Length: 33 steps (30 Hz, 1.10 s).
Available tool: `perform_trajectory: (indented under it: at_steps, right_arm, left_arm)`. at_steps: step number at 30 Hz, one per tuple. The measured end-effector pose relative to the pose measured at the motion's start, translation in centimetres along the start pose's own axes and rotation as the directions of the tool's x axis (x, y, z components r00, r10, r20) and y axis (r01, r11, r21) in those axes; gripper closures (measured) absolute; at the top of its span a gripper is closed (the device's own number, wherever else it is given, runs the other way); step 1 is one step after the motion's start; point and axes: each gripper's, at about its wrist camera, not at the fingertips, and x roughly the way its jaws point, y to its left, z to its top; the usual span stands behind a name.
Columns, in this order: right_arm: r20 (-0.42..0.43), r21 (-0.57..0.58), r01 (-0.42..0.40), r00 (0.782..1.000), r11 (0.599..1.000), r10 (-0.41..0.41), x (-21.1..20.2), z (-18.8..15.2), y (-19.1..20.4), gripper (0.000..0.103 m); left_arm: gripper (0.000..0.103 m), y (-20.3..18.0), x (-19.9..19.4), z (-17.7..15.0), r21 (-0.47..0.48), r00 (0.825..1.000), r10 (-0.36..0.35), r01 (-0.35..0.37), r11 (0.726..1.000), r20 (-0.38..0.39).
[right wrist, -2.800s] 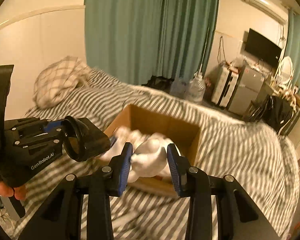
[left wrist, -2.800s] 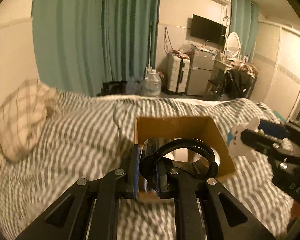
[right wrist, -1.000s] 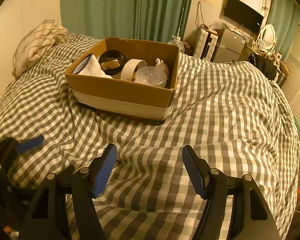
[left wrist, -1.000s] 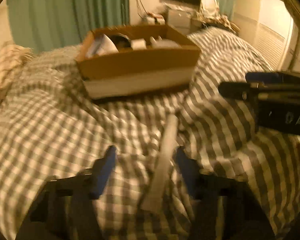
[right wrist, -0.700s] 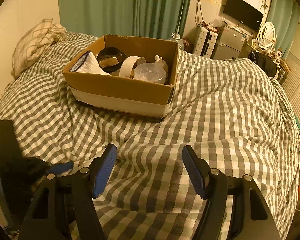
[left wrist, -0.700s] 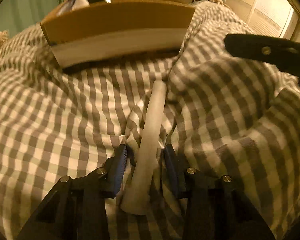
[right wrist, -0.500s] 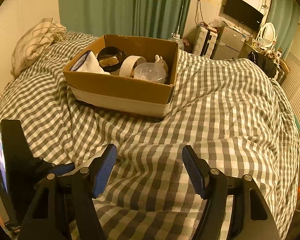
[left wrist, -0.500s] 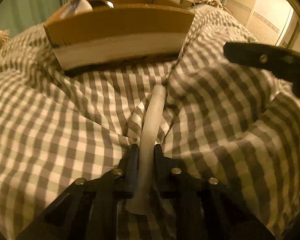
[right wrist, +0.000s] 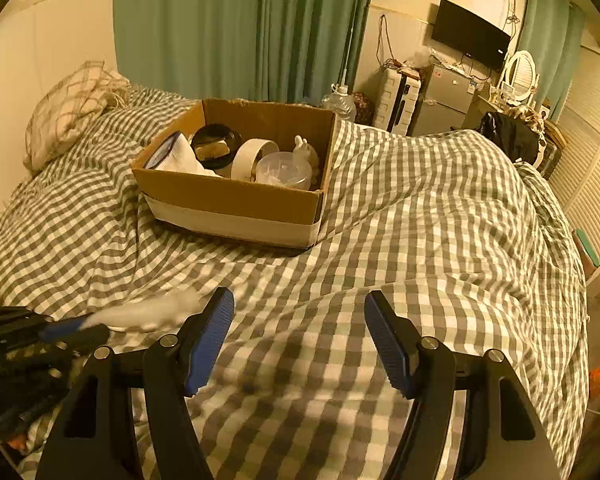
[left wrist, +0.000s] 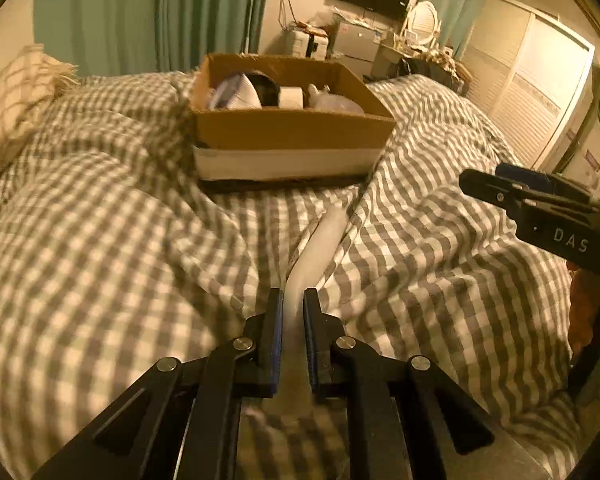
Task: Organize objects
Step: 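Grasp the white plastic tube on the bed with the left gripper, then lower the white tube into the box and open the left gripper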
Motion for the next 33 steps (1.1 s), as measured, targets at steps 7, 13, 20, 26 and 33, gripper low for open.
perform_trajectory:
  at_steps: [7,13,20,26,33]
  right_arm:
    - [0.040,0.006,-0.006,0.999,1.000,0.005,-2.0,0.1,0.1,0.036]
    - [0.071,0.006,-0.012,0.997,1.000,0.012,-3.1,0.7,-0.1,0.036]
    - [0.144,-0.007,-0.017,0.989,1.000,0.018,-4.5,4.4,-1.1,0.036]
    - [0.202,-0.033,-0.013,0.979,0.999,0.020,-3.7,9.6,-1.7,0.036]
    - [0.224,-0.021,0.001,0.974,1.000,0.004,0.4,15.6,-2.6,0.036]
  left_arm:
    - [0.095,0.7,-4.2,1.2,0.012,0.996,0.040,-0.041,0.999,0.078]
    - [0.095,1.2,-6.0,3.5,0.012,0.989,0.062,-0.064,0.998,0.133]
    - [0.095,1.0,-6.5,9.2,0.024,0.976,0.051,-0.057,0.998,0.211]
    - [0.095,0.2,-4.2,15.6,0.049,0.963,0.064,-0.079,0.996,0.261]
    - [0.095,-0.3,1.7,21.3,0.054,0.970,0.051,-0.066,0.996,0.239]
